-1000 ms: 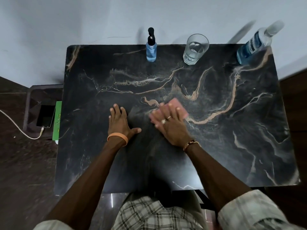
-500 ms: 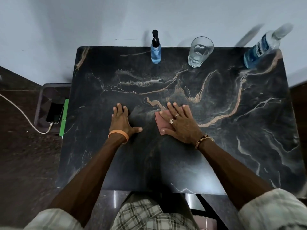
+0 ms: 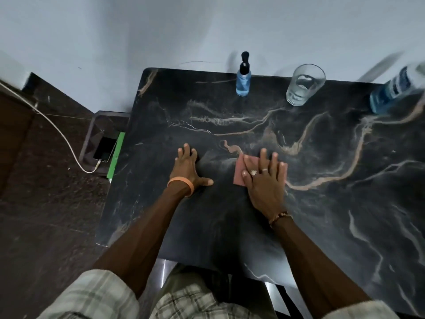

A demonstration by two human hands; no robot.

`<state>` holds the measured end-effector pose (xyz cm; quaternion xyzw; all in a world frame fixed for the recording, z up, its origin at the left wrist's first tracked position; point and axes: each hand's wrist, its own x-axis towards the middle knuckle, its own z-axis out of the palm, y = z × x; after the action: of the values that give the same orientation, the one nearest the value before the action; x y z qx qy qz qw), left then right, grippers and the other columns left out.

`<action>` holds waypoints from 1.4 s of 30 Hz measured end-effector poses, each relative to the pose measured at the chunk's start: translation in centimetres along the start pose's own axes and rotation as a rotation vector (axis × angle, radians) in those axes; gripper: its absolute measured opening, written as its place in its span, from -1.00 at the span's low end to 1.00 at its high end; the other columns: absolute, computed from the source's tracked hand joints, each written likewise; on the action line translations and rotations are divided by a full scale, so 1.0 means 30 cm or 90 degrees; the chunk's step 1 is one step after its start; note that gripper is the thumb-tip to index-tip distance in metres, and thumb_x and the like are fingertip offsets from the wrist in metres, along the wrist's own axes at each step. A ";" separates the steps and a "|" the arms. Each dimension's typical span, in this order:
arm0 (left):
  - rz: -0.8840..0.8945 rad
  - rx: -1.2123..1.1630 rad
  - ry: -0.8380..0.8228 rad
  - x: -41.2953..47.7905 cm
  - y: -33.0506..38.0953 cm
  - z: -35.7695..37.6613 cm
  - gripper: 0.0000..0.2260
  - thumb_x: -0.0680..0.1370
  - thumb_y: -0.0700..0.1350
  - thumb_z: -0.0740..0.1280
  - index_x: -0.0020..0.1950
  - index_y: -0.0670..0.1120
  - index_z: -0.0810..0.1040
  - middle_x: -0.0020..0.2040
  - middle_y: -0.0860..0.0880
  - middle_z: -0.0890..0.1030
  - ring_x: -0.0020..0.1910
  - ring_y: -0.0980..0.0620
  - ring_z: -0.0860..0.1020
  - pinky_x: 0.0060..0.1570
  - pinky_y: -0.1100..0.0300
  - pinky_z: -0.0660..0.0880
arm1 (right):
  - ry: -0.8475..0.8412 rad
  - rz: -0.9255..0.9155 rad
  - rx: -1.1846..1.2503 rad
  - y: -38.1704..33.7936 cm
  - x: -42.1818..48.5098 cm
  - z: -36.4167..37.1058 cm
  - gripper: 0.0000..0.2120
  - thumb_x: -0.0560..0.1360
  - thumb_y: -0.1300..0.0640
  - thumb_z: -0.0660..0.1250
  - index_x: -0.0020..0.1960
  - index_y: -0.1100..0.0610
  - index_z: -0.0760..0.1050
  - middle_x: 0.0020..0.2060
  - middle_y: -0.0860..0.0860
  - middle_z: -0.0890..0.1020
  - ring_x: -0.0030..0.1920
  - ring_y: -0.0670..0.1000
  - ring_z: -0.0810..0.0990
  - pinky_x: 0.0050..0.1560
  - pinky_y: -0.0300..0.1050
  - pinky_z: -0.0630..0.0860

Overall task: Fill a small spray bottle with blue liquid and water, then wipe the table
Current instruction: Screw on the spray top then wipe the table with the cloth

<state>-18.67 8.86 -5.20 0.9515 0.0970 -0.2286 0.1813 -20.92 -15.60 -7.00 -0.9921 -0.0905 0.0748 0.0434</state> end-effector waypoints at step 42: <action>0.176 -0.217 0.332 0.124 -0.563 -0.049 -0.55 0.65 0.03 0.12 0.47 -0.16 0.31 0.58 -0.16 0.11 0.57 -0.18 0.00 0.50 -0.18 0.04 | 0.035 -0.017 0.063 -0.764 0.537 0.037 -0.50 0.67 -0.06 0.09 0.59 -0.08 0.12 0.59 0.20 0.02 0.56 0.34 -0.03 0.47 0.40 0.00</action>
<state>-19.35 25.27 -10.80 0.9381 0.0472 0.0686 0.3361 -9.38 9.93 -8.08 -0.9892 -0.0986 0.0516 0.0957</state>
